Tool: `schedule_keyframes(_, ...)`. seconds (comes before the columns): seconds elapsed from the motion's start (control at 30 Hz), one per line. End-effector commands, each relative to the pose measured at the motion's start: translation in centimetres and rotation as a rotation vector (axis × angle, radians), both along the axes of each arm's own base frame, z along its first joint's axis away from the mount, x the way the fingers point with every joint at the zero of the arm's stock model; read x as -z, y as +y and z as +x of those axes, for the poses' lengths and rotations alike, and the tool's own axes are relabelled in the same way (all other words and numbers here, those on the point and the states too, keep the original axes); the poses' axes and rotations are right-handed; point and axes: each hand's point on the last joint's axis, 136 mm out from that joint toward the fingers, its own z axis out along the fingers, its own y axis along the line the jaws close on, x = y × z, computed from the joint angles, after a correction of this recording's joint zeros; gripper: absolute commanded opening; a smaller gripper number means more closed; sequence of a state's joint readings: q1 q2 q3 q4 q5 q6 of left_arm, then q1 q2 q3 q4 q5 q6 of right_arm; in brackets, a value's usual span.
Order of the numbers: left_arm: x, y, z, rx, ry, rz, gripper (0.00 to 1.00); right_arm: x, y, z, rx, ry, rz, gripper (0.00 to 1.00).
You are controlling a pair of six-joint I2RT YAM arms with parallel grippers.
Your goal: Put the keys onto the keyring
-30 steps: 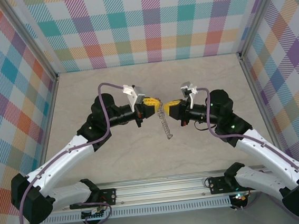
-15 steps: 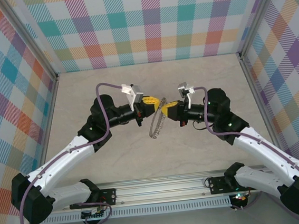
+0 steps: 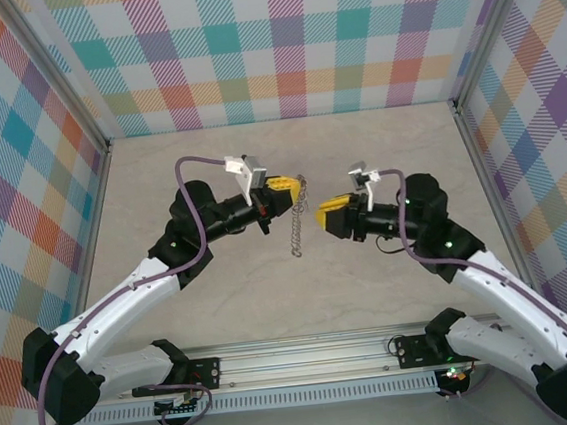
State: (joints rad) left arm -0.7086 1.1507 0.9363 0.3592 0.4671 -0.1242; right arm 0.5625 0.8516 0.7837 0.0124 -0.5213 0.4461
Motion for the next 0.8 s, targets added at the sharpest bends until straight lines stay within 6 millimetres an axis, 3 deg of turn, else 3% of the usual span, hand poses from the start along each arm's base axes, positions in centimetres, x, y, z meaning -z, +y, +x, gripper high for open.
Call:
schedule_keyframes(0.0, -1.4, 0.2, 0.1, -0.021, -0.019, -0.084, 0.0, -1.1, -1.9, -0.5, 0.08, -0.012, 0.036, 0.39)
schedule_keyframes(0.17, -1.3, 0.5, 0.3, -0.041, 0.021, -0.126, 0.0, -3.1, -3.3, -0.1, 0.169, -0.031, 0.107, 0.4)
schedule_keyframes(0.4, -1.2, 1.4, 0.4, -0.065, 0.073, -0.201, 0.0, -6.7, -2.5, 1.0, 0.155, -0.087, 0.233, 0.41)
schedule_keyframes(0.77, -1.8, 1.2, -0.2, -0.013, 0.108, -0.272, 0.0, -6.7, 0.2, 3.2, 0.076, -0.089, 0.273, 0.5)
